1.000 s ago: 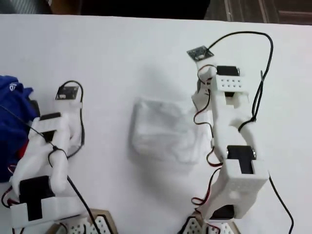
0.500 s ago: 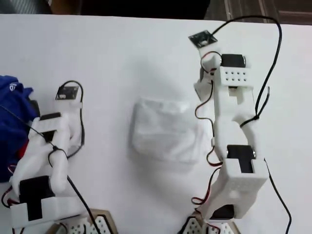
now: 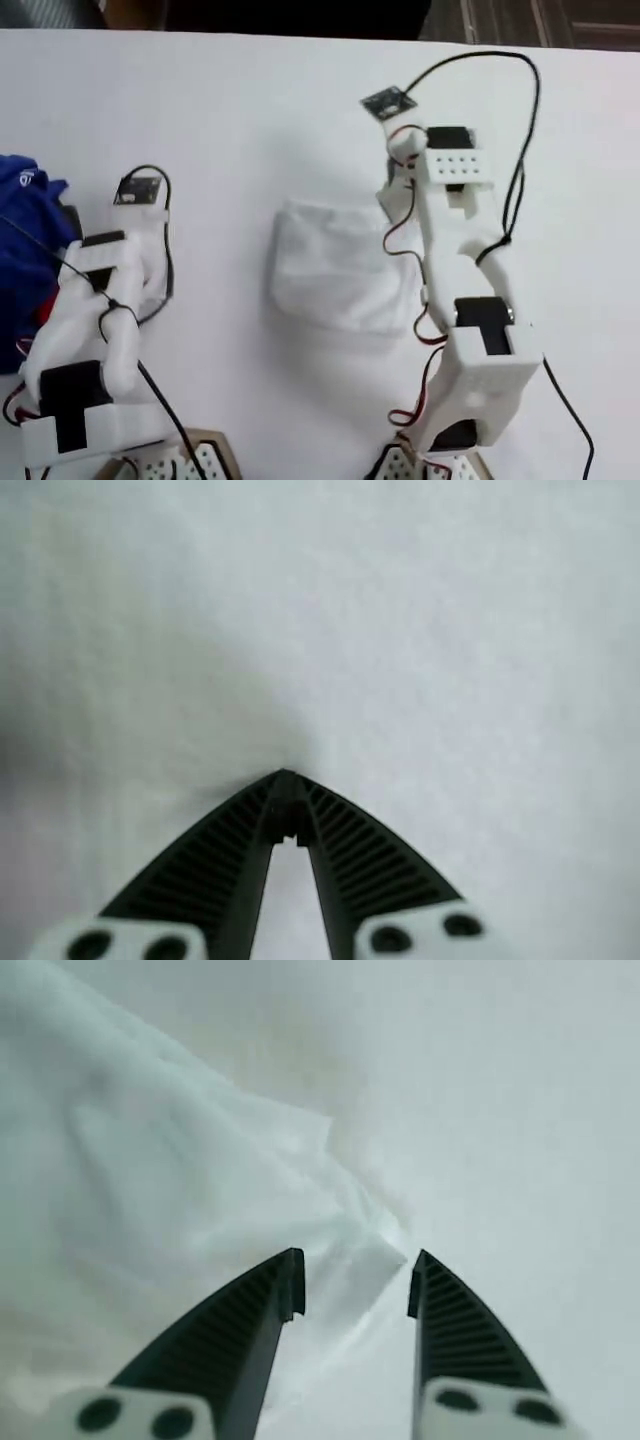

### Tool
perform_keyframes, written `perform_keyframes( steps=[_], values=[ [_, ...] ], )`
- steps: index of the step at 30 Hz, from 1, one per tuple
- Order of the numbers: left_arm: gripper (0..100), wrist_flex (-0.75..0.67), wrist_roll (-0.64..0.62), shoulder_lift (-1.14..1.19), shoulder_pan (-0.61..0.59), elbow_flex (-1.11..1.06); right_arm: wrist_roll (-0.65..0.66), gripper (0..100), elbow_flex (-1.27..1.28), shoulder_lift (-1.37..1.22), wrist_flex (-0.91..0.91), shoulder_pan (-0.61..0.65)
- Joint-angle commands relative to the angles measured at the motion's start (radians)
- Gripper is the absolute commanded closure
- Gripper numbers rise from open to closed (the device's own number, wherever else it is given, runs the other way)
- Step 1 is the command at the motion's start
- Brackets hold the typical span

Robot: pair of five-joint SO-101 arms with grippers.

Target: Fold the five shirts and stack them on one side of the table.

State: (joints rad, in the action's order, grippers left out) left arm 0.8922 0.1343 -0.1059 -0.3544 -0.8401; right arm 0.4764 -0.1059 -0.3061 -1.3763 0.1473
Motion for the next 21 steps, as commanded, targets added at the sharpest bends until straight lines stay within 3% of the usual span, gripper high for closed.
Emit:
perform_keyframes(
  steps=[1,14,18,21],
  values=[
    [97,-0.015,-0.009,0.006,-0.008,0.027,0.003,82.3,-0.002,0.001,0.01,0.03],
    [97,-0.015,-0.009,0.006,-0.008,0.027,0.006,82.9,-0.009,-0.173,0.05,-0.031],
    [97,-0.015,-0.009,0.006,-0.008,0.027,0.005,98.0,-0.025,-0.171,0.048,-0.03],
    [97,-0.015,-0.009,0.006,-0.008,0.027,0.003,97.8,-0.06,-0.171,0.027,-0.031]
  ],
)
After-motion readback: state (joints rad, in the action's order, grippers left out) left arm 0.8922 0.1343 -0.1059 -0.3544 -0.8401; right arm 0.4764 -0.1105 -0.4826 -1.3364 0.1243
